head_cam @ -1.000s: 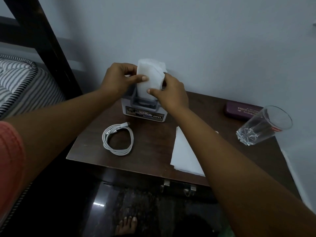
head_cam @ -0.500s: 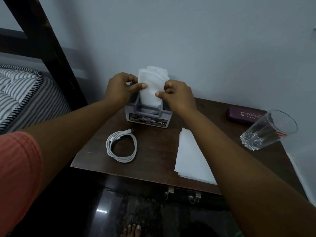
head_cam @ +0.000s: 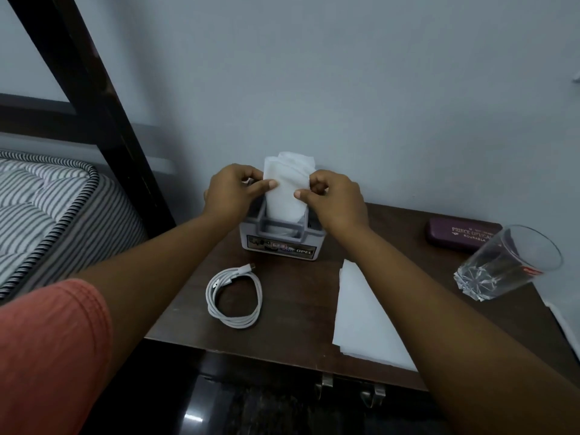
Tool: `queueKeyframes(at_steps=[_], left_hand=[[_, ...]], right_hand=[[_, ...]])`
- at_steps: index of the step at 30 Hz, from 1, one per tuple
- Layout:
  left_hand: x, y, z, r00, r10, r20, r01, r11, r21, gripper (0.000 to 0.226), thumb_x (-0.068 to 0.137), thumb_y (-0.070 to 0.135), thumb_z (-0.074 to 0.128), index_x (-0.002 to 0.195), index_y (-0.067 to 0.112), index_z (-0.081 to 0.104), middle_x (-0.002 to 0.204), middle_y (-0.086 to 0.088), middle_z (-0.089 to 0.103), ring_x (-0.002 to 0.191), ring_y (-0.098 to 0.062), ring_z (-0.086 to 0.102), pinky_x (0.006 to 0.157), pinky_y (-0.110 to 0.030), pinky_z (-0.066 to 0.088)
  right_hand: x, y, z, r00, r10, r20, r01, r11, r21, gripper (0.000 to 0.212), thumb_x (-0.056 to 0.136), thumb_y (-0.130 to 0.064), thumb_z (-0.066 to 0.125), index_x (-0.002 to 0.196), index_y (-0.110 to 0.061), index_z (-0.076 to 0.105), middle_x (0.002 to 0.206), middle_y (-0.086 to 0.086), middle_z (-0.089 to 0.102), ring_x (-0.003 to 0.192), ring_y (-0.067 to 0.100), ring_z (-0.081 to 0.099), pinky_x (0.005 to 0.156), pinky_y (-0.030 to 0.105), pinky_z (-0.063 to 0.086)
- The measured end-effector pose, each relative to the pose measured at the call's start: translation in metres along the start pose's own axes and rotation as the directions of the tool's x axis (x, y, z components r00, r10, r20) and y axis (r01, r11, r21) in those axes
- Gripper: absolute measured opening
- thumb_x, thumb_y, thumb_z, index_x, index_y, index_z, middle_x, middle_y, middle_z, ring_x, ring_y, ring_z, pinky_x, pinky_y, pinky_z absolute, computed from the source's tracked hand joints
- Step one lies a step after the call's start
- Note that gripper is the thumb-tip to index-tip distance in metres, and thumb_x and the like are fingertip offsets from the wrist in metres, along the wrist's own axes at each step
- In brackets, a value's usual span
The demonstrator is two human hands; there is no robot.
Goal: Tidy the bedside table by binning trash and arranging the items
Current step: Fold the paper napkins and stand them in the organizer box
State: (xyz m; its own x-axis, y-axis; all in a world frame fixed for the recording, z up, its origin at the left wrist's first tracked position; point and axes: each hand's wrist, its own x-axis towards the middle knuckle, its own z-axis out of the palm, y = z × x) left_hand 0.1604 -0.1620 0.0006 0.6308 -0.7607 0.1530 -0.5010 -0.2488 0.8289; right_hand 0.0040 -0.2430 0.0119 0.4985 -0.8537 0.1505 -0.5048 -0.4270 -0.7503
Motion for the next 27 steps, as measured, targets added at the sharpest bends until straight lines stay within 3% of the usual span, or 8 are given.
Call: queueKeyframes(at_steps=[4,8,11,14,17,20,24,27], left_hand=[[0.002,-0.001,0.001,1.0,-0.008,0.018,0.007,0.998,0.06,0.025,0.069,0.05,0.073,0.054,0.034,0.062,0.067,0.002,0.067,0.068,-0.021,0.061,0.08,-0.052,0.052],[0.003,0.0,-0.001,1.0,-0.019,-0.001,0.019,0.999,0.043,0.023,0.06,0.065,0.064,0.056,0.042,0.063,0.078,0.009,0.07,0.081,-0.021,0.066,0.082,-0.052,0.052],[0.005,0.0,-0.001,0.998,-0.06,-0.02,0.059,0.998,-0.025,0.024,0.054,0.072,0.059,0.057,0.049,0.064,0.086,0.012,0.071,0.087,-0.018,0.066,0.087,-0.052,0.05],[0.002,0.002,0.003,0.994,-0.106,0.002,0.106,0.993,-0.054,0.013,0.062,0.064,0.067,0.056,0.054,0.064,0.08,0.013,0.07,0.089,-0.021,0.066,0.091,-0.053,0.048],[-0.005,0.006,0.005,0.989,-0.148,-0.024,0.145,0.984,-0.108,0.013,0.068,0.062,0.067,0.057,0.054,0.064,0.075,0.019,0.066,0.09,-0.022,0.065,0.093,-0.056,0.046],[-0.014,0.014,-0.001,0.975,-0.178,-0.134,0.153,0.972,-0.177,0.021,0.062,0.067,0.064,0.059,0.047,0.065,0.068,0.019,0.063,0.084,-0.023,0.065,0.092,-0.059,0.045],[-0.051,0.032,-0.011,0.931,-0.146,-0.335,0.081,0.977,-0.198,0.017,0.075,0.053,0.064,0.069,0.037,0.065,0.073,0.012,0.064,0.086,-0.021,0.065,0.087,-0.045,0.051],[-0.1,0.046,-0.008,0.973,-0.019,-0.232,-0.03,0.978,-0.205,0.01,0.084,0.03,0.066,0.082,0.021,0.068,0.081,0.004,0.069,0.077,-0.012,0.063,0.073,-0.026,0.05]], right_hand=[[0.004,0.002,0.002,0.999,0.038,0.038,-0.038,0.999,0.005,0.017,0.076,-0.033,0.072,0.072,-0.025,0.058,0.069,-0.009,0.056,0.068,0.014,0.055,0.063,0.031,0.044],[0.007,0.004,0.001,0.995,0.092,-0.035,-0.086,0.986,0.145,0.015,0.079,-0.034,0.07,0.081,-0.022,0.063,0.068,-0.012,0.056,0.064,0.003,0.051,0.061,0.026,0.041],[0.011,0.004,-0.002,0.989,0.147,-0.034,-0.136,0.969,0.208,0.021,0.08,-0.037,0.069,0.09,-0.018,0.066,0.071,-0.014,0.058,0.067,0.003,0.054,0.069,0.03,0.047],[0.012,0.003,-0.004,0.982,0.186,-0.003,-0.182,0.961,0.206,0.022,0.081,-0.035,0.069,0.09,-0.016,0.067,0.07,-0.012,0.06,0.067,0.005,0.055,0.074,0.032,0.049],[0.008,0.0,-0.011,0.972,0.23,-0.045,-0.205,0.928,0.31,0.02,0.081,-0.033,0.07,0.086,-0.014,0.067,0.075,-0.007,0.063,0.071,0.01,0.059,0.076,0.033,0.052],[-0.008,0.0,-0.03,0.95,0.285,-0.13,-0.202,0.874,0.441,0.02,0.082,-0.034,0.069,0.087,-0.015,0.067,0.084,-0.003,0.066,0.071,0.013,0.062,0.066,0.028,0.05],[-0.051,0.015,-0.065,0.895,0.383,-0.228,-0.191,0.792,0.58,0.015,0.084,-0.03,0.067,0.088,-0.016,0.066,0.078,-0.003,0.065,0.054,0.004,0.055,0.049,0.017,0.047],[-0.093,0.037,-0.084,0.853,0.446,-0.271,-0.199,0.758,0.621,0.009,0.084,-0.028,0.067,0.082,-0.019,0.065,0.074,-0.002,0.063,0.055,0.006,0.055,0.05,0.014,0.047]])
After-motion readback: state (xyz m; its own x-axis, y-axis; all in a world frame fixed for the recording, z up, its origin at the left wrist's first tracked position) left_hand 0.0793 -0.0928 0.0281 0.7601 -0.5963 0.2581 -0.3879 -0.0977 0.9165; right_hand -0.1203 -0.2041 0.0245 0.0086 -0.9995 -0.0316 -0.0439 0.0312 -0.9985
